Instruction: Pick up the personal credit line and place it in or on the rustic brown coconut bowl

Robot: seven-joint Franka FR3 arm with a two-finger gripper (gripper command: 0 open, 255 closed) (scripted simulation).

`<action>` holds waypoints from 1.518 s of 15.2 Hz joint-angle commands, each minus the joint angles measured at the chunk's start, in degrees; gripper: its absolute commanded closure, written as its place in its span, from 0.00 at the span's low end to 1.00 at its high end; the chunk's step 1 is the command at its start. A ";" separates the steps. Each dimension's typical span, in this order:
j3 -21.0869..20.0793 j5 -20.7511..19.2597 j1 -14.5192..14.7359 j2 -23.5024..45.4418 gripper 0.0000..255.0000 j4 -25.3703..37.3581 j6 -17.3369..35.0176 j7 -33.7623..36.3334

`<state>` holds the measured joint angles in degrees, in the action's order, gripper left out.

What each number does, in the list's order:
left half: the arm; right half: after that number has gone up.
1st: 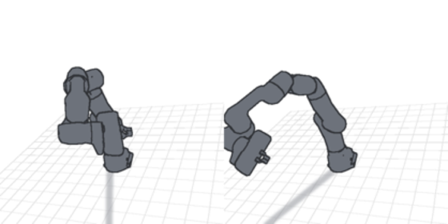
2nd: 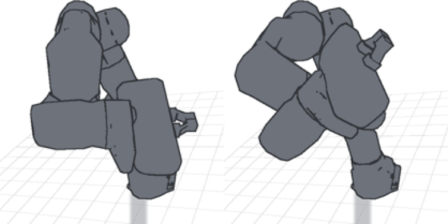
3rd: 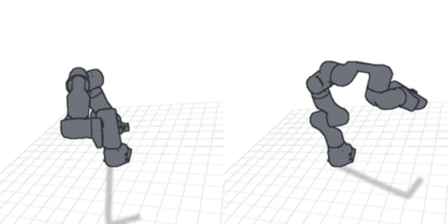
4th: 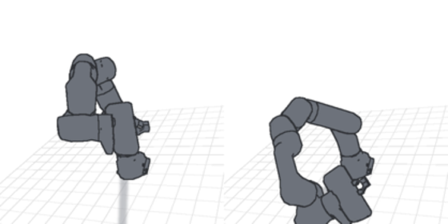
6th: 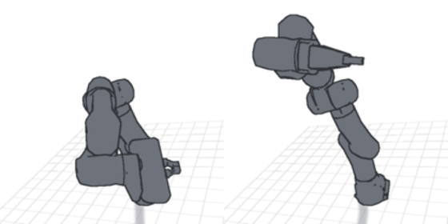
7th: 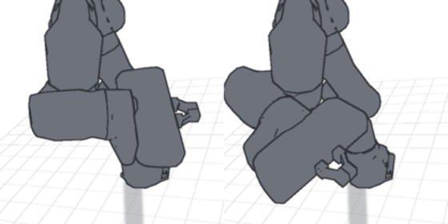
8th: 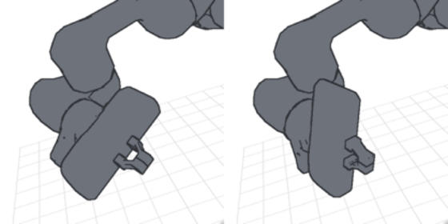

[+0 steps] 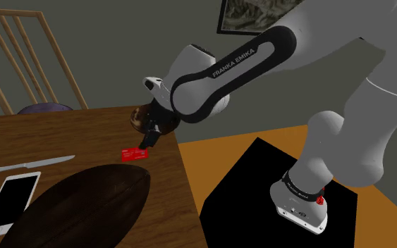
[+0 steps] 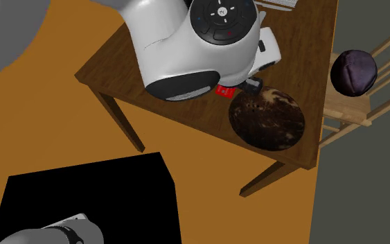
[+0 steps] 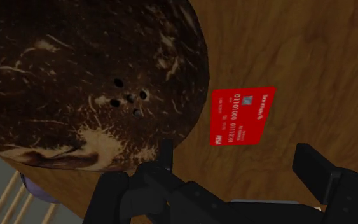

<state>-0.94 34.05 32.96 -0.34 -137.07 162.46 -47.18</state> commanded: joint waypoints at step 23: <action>-5.06 15.26 0.49 13.65 1.00 9.51 6.67 -16.38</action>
<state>-5.91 49.09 33.54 12.86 -127.24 169.19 -63.30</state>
